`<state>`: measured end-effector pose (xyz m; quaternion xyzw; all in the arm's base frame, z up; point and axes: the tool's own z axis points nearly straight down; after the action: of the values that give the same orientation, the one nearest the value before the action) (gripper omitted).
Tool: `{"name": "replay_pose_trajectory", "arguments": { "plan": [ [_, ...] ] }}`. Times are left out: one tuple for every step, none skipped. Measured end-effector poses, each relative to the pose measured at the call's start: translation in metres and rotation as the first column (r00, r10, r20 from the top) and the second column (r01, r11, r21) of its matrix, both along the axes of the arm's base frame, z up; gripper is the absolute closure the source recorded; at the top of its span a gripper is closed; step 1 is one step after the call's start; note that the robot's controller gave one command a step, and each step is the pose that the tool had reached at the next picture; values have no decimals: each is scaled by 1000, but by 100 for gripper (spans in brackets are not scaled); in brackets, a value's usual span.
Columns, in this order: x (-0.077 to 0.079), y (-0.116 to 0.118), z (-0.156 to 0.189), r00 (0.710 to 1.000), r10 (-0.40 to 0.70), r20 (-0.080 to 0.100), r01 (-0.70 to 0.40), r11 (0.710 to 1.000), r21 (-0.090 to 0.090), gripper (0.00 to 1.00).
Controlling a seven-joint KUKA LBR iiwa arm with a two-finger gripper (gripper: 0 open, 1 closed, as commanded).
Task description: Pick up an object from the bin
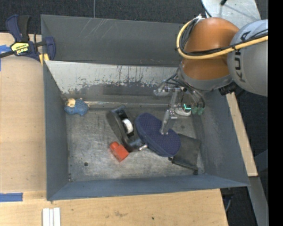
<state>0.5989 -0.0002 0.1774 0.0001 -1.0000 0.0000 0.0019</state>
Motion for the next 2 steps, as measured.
{"name": "replay_pose_trajectory", "arguments": {
  "plan": [
    [12,13,-103,997,79,13,-79,997,1,0],
    [13,13,-98,997,79,12,-79,997,1,100]
  ]
}}
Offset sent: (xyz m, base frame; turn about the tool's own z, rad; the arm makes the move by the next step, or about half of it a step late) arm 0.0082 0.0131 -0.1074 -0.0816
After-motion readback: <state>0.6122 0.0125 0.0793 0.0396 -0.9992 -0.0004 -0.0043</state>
